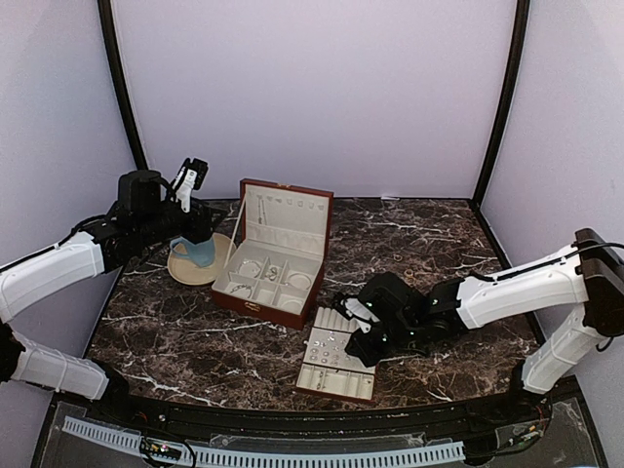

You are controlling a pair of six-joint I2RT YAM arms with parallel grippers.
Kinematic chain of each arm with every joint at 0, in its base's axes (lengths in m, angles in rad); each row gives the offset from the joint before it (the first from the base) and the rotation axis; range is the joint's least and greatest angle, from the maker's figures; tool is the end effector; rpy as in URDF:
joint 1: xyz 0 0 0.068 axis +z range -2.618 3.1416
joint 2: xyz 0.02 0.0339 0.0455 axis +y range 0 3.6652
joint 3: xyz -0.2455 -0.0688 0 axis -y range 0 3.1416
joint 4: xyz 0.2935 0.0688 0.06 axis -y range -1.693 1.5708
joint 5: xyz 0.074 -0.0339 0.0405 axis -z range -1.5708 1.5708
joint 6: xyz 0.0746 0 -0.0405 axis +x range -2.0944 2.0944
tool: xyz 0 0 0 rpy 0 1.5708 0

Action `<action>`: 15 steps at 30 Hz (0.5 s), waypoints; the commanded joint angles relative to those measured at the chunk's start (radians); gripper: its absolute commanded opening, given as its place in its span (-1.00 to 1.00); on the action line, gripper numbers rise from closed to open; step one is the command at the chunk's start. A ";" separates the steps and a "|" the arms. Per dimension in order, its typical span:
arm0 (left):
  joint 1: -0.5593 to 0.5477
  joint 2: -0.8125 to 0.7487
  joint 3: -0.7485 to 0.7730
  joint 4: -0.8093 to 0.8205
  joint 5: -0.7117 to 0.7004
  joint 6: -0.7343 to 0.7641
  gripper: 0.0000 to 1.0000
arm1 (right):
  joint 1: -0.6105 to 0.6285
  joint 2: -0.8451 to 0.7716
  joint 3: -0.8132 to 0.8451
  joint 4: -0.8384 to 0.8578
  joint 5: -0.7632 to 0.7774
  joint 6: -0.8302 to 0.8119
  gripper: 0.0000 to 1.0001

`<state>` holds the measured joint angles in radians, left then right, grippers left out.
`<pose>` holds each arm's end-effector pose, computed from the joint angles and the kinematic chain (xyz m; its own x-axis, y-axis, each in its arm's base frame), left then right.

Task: Organize the mixed jewelry
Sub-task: Adjust the earring on the earring holder.

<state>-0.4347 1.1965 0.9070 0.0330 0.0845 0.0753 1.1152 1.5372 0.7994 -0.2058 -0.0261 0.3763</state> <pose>0.3349 -0.1624 0.2781 -0.1923 0.1719 -0.9662 0.5096 0.8589 0.0514 0.1551 0.3210 0.0855 -0.6637 -0.5196 -0.5380 -0.7102 0.6635 0.2353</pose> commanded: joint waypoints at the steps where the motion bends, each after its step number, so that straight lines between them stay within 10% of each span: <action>1: 0.002 -0.032 -0.017 0.015 -0.011 0.009 0.12 | -0.005 -0.053 -0.007 0.012 0.022 0.013 -0.88; 15: 0.007 -0.066 -0.035 0.032 -0.137 -0.035 0.53 | -0.161 -0.179 -0.001 0.011 0.141 0.114 0.00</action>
<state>-0.4347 1.1648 0.8913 0.0368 0.0235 0.0662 0.9989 1.3960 0.7986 -0.2020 0.0387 0.4564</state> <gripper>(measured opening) 0.726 0.460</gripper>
